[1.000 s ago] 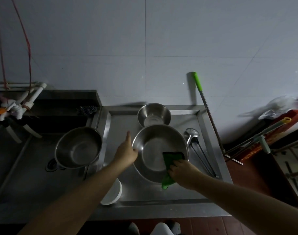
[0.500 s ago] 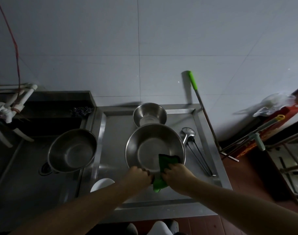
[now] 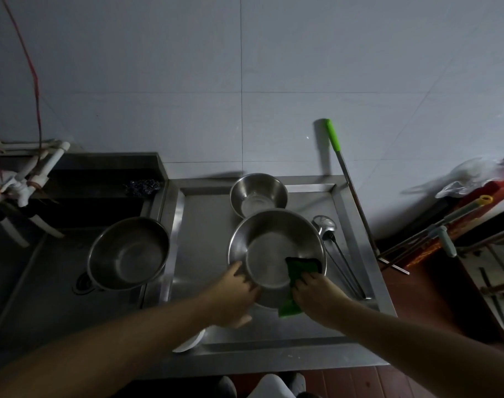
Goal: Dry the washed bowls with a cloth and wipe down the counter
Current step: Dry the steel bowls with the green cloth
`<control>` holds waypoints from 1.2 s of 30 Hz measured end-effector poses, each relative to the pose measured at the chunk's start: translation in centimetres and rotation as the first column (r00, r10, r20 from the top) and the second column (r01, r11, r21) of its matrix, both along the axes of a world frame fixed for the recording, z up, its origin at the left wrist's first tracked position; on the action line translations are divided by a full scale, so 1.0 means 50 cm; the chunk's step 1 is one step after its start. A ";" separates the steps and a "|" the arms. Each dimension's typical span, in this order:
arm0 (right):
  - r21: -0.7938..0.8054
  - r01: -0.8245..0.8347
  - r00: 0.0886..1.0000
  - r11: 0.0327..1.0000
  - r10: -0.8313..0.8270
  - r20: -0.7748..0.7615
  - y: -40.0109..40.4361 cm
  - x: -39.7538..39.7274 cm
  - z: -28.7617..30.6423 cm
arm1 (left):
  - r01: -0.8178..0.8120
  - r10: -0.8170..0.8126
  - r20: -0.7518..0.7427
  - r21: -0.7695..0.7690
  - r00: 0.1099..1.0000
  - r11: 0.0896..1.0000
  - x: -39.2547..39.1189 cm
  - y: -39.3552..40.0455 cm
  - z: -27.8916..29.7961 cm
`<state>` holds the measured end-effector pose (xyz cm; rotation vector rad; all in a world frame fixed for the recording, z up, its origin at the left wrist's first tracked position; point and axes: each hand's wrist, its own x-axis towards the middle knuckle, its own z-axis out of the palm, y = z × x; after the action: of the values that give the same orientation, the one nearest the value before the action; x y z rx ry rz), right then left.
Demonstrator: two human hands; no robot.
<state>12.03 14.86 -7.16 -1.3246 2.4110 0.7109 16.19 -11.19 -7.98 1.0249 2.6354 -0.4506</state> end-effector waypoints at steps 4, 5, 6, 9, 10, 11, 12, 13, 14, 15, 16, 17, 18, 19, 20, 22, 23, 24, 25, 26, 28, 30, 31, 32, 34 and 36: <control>-0.097 0.115 0.993 0.989 -0.112 0.043 -0.057 0.033 0.004 | -0.092 0.106 -0.047 0.234 0.993 0.968 0.031 0.090 -0.039; -0.105 0.132 0.991 0.986 -0.127 0.050 -0.064 0.040 0.007 | -0.116 0.128 -0.028 0.259 0.991 0.959 0.033 0.094 -0.046; -0.113 0.143 0.989 0.983 -0.137 0.055 -0.067 0.043 0.009 | -0.096 0.118 -0.064 0.272 0.991 0.958 0.035 0.093 -0.052; -0.170 0.143 0.983 0.975 -0.120 0.137 -0.059 0.041 -0.001 | 0.000 0.034 -0.113 0.288 0.993 0.958 0.035 0.060 -0.043; -0.183 0.120 0.982 0.976 -0.090 0.165 -0.053 0.037 -0.005 | 0.048 -0.020 -0.103 0.275 0.994 0.960 0.032 0.046 -0.037; -0.183 0.083 0.982 0.980 -0.049 0.181 -0.041 0.030 -0.015 | 0.104 -0.081 -0.102 0.246 0.991 0.964 0.027 0.028 -0.031; -0.164 0.038 0.984 0.986 -0.008 0.180 -0.026 0.022 -0.023 | 0.164 -0.145 -0.102 0.222 0.984 0.961 0.021 0.010 -0.021; -0.143 -0.018 0.987 0.990 0.040 0.155 -0.008 0.009 -0.027 | 0.222 -0.204 -0.104 0.199 0.973 0.955 0.011 -0.007 -0.007; -0.119 -0.061 0.990 0.991 0.076 0.120 0.011 -0.005 -0.028 | 0.280 -0.260 -0.126 0.184 0.957 0.942 0.000 -0.024 0.001; -0.095 -0.088 0.991 0.992 0.097 0.096 0.027 -0.018 -0.025 | 0.330 -0.307 -0.151 0.160 0.940 0.930 -0.012 -0.039 0.008; -0.072 -0.094 0.991 0.993 0.100 0.087 0.037 -0.026 -0.014 | 0.369 -0.345 -0.177 0.130 0.922 0.920 -0.024 -0.054 0.012; -0.069 -0.108 0.991 0.992 0.112 0.068 0.040 -0.029 -0.008 | 0.379 -0.358 -0.183 0.094 0.915 0.921 -0.036 -0.066 0.017; -0.062 -0.116 0.991 0.991 0.119 0.054 0.036 -0.028 -0.007 | 0.363 -0.347 -0.176 0.066 0.921 0.929 -0.047 -0.074 0.018; -0.054 -0.116 0.992 0.992 0.119 0.048 0.029 -0.024 -0.007 | 0.323 -0.312 -0.174 0.040 0.934 0.945 -0.051 -0.078 0.020; -0.034 -0.108 0.993 0.994 0.110 0.044 0.019 -0.018 -0.005 | 0.273 -0.262 -0.189 0.033 0.946 0.961 -0.051 -0.076 0.020; -0.004 -0.048 0.998 0.999 0.048 0.048 -0.003 -0.004 -0.006 | 0.157 -0.146 -0.165 0.055 0.975 0.986 -0.034 -0.054 0.021; -0.007 0.001 0.999 1.000 -0.001 0.052 -0.015 0.001 -0.004 | 0.106 -0.096 -0.122 0.083 0.988 0.991 -0.021 -0.035 0.016; -0.015 0.048 0.997 0.999 -0.047 0.055 -0.028 0.007 -0.001 | 0.069 -0.057 -0.097 0.126 0.994 0.990 -0.006 -0.012 0.006; -0.031 0.089 0.994 0.996 -0.087 0.060 -0.042 0.012 0.005 | 0.036 -0.022 -0.087 0.160 0.996 0.987 0.006 0.014 -0.002; -0.042 0.115 0.992 0.993 -0.112 0.066 -0.054 0.018 0.010 | 0.016 -0.001 -0.084 0.187 0.996 0.982 0.013 0.037 -0.014; -0.063 0.134 0.989 0.989 -0.130 0.066 -0.070 0.030 0.018 | -0.018 0.030 -0.048 0.233 0.998 0.972 0.018 0.069 -0.036; -0.081 0.135 0.989 0.988 -0.129 0.078 -0.070 0.036 0.025 | -0.036 0.052 -0.052 0.276 0.997 0.961 0.023 0.072 -0.046; -0.103 0.127 0.989 0.987 -0.118 0.086 -0.067 0.036 0.026 | -0.032 0.056 -0.070 0.313 0.996 0.949 0.029 0.066 -0.043; -0.125 0.117 0.988 0.985 -0.104 0.110 -0.062 0.035 0.023 | -0.007 0.044 -0.098 0.356 0.994 0.935 0.035 0.060 -0.039; -0.152 0.077 0.987 0.985 -0.053 0.154 -0.048 0.033 0.013 | 0.075 -0.022 -0.142 0.380 0.990 0.922 0.039 0.043 -0.023; -0.164 0.000 0.986 0.987 0.028 0.165 -0.023 0.024 -0.005 | 0.182 -0.130 -0.169 0.345 0.977 0.921 0.033 0.018 -0.012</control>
<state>13.21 13.71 -7.42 -1.4038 2.3684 0.3945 17.83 -10.31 -8.58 1.3677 2.8427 -0.0715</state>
